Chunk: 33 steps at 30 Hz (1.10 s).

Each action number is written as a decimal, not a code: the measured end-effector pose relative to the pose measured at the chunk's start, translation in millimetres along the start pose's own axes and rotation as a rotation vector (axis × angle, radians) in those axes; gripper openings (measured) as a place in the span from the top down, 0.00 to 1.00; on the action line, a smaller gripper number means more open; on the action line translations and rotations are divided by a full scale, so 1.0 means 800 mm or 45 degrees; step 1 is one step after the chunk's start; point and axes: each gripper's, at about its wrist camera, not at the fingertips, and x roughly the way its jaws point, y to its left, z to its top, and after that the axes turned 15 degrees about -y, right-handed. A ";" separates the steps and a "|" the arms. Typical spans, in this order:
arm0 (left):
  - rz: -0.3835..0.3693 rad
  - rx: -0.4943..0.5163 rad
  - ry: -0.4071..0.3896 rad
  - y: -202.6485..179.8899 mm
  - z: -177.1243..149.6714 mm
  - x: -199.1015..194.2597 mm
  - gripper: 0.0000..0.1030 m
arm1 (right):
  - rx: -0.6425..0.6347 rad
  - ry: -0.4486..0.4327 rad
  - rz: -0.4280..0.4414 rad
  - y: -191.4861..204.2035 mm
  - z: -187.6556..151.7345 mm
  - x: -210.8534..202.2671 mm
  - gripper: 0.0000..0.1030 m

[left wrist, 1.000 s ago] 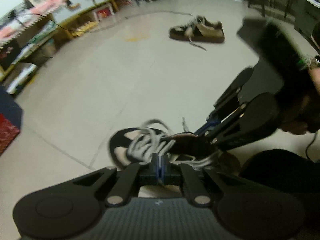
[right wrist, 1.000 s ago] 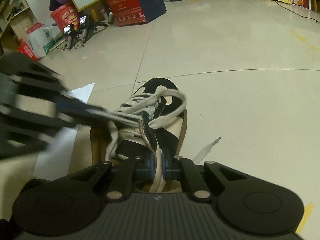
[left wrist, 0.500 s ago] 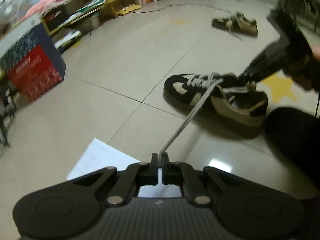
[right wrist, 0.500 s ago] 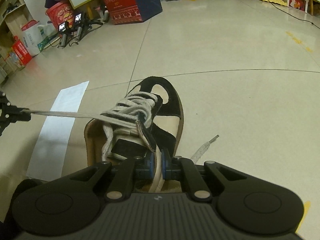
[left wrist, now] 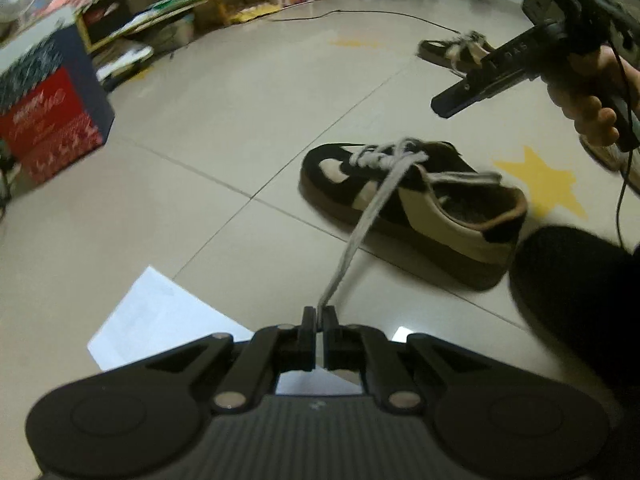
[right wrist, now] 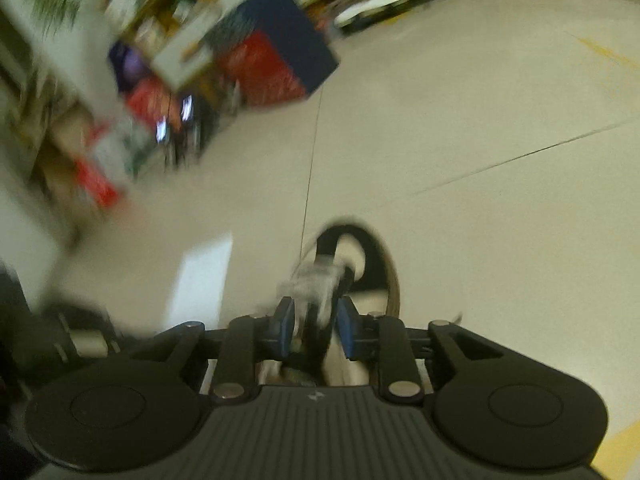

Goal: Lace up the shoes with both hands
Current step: 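Pull the grey lace end away from the sneaker with the left tool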

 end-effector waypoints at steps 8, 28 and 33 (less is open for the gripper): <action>0.020 -0.022 0.016 0.002 -0.006 0.001 0.97 | 0.037 0.177 0.054 0.000 -0.001 0.048 0.77; 0.076 -0.065 0.011 -0.002 -0.015 0.010 0.97 | 0.130 0.096 0.034 -0.007 -0.009 0.033 0.93; 0.079 -0.070 0.016 0.002 -0.017 0.009 0.97 | 0.180 0.116 0.026 -0.006 -0.010 0.039 0.86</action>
